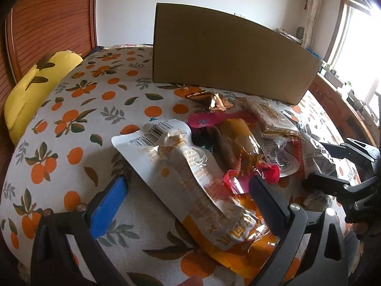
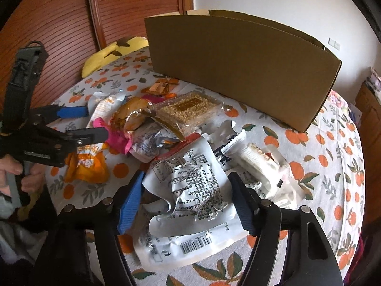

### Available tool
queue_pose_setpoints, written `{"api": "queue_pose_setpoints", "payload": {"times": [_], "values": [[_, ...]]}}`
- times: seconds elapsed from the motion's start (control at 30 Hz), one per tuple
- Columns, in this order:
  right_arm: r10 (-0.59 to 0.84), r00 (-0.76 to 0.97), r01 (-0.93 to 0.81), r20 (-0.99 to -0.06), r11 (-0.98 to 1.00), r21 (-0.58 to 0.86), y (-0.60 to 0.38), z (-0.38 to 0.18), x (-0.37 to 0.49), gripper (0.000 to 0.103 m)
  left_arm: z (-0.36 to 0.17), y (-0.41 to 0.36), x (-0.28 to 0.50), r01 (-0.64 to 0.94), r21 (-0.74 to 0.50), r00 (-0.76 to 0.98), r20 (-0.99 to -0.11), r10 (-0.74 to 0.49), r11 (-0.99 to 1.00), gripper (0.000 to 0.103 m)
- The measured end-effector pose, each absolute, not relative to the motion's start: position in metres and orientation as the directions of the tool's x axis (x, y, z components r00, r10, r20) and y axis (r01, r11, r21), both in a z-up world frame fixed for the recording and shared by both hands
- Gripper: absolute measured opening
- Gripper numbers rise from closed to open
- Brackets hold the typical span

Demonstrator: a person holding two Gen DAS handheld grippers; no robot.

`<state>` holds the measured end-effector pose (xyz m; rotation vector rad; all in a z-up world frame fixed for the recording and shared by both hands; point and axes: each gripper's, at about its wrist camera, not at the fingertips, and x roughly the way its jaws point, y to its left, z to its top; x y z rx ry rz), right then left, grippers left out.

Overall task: Organize snacks
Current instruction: 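Grasp the orange-and-white snack bag with the left tool while the right tool grasps the silver foil pouch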

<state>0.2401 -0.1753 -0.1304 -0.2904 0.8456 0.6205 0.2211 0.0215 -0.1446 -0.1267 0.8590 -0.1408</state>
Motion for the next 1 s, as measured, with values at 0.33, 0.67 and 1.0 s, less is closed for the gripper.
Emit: {"api": "queue_pose_setpoints", "payload": {"times": [0.33,0.67,1.0], "values": [[0.401,0.547,-0.592,-0.735,0.806,-0.001,-0.188,-0.123,0.224,0.072,-0.143,0.014,0.220,0.074,-0.157,0.655,-0.737,-0.167,0.985,0.086],[0.401,0.571,-0.568,-0.716,0.823,0.009,-0.190,-0.127,0.220,0.072,-0.141,0.021,0.233,0.052,-0.160,0.653,-0.741,-0.155,0.986,0.082],[0.410,0.576,-0.560,-0.707,0.828,0.024,-0.191,-0.129,0.219,0.073,-0.144,0.020,0.218,0.106,-0.058,0.629,-0.769,-0.112,0.993,0.076]]}}
